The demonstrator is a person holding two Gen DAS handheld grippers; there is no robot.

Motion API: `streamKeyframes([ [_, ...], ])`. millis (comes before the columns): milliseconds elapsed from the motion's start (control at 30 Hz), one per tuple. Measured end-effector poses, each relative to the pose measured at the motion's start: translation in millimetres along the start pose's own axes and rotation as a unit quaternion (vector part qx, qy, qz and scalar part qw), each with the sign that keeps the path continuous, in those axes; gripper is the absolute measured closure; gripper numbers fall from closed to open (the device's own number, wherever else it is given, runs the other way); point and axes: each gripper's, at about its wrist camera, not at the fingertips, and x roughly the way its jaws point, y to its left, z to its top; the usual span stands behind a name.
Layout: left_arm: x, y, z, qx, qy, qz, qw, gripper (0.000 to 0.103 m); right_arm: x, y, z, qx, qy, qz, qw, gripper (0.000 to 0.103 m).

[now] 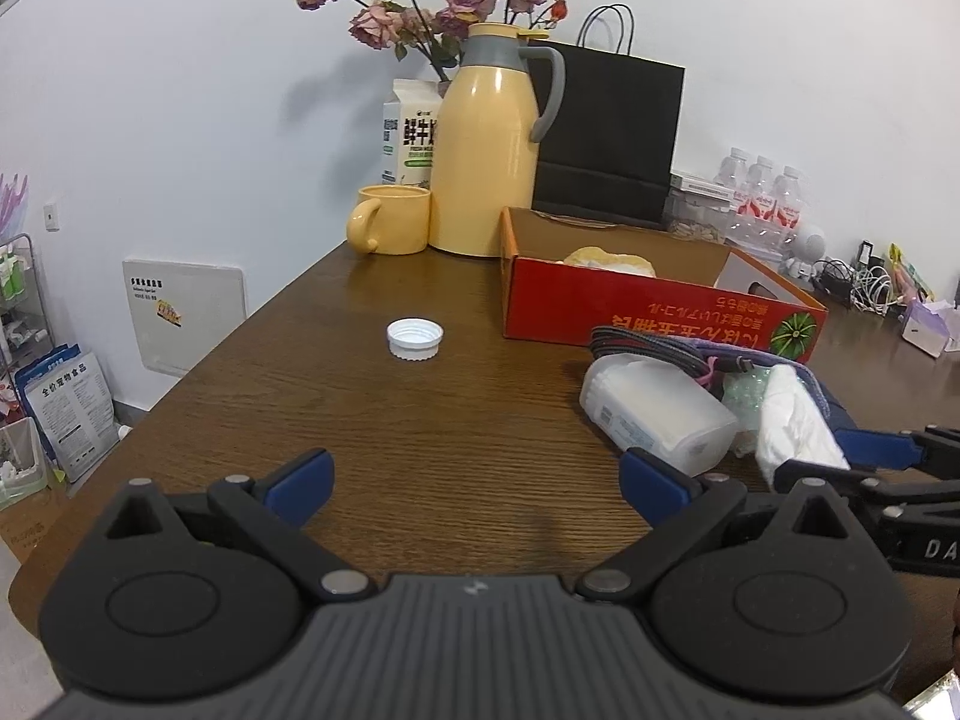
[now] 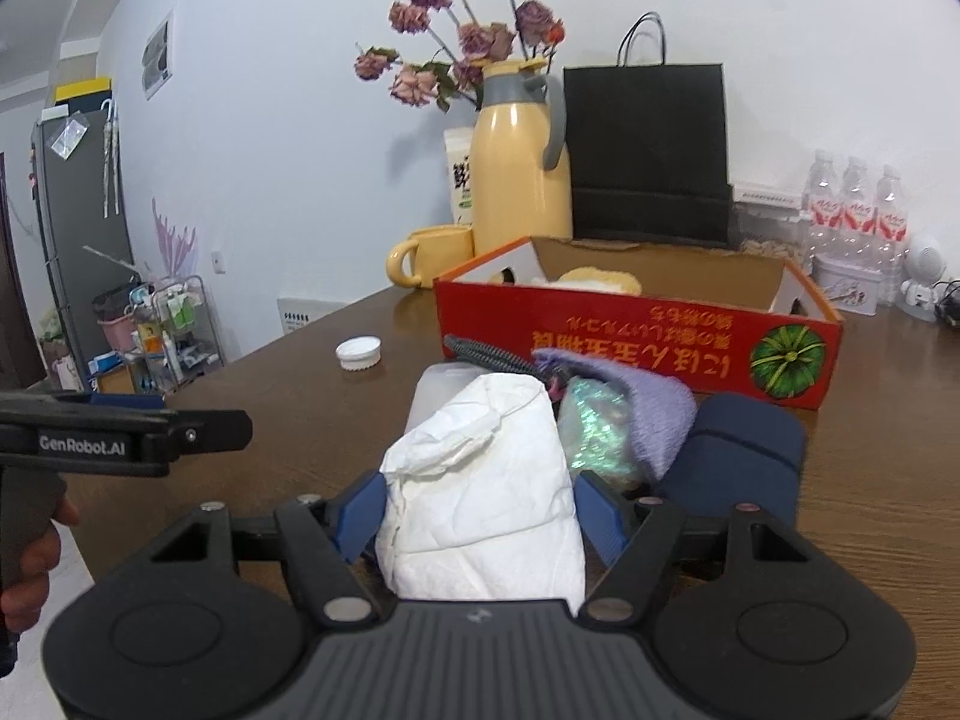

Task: Organize objects
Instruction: 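Grasp the white tissue pack with the right gripper while the left gripper grasps the black cable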

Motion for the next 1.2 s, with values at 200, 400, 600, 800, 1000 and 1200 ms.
streamKeyframes([
  [200, 3, -14, 0, 0.011, 0.007, -0.010, 0.9999, 0.000, -17, -18, -1, 0.011, -0.015, -0.024, 1.000, 0.035],
  [400, 8, -29, -1, 0.018, 0.016, -0.025, 0.9994, 0.000, -33, -44, -4, 0.026, -0.027, -0.054, 0.998, 0.035],
  [600, 14, -49, -5, 0.033, 0.030, -0.041, 0.9982, 0.000, -42, -68, -9, 0.046, -0.034, -0.079, 0.995, 0.035],
  [800, 26, -76, -11, 0.057, 0.048, -0.061, 0.9954, 0.000, -43, -80, -14, 0.055, -0.036, -0.081, 0.995, 0.035],
  [1000, 44, -94, -20, 0.071, 0.064, -0.064, 0.9933, 0.000, -40, -83, -17, 0.057, -0.033, -0.076, 0.995, 0.034],
  [1200, 55, -102, -26, 0.079, 0.075, -0.068, 0.9917, 0.004, -41, -84, -19, 0.057, -0.033, -0.076, 0.995, 0.034],
])
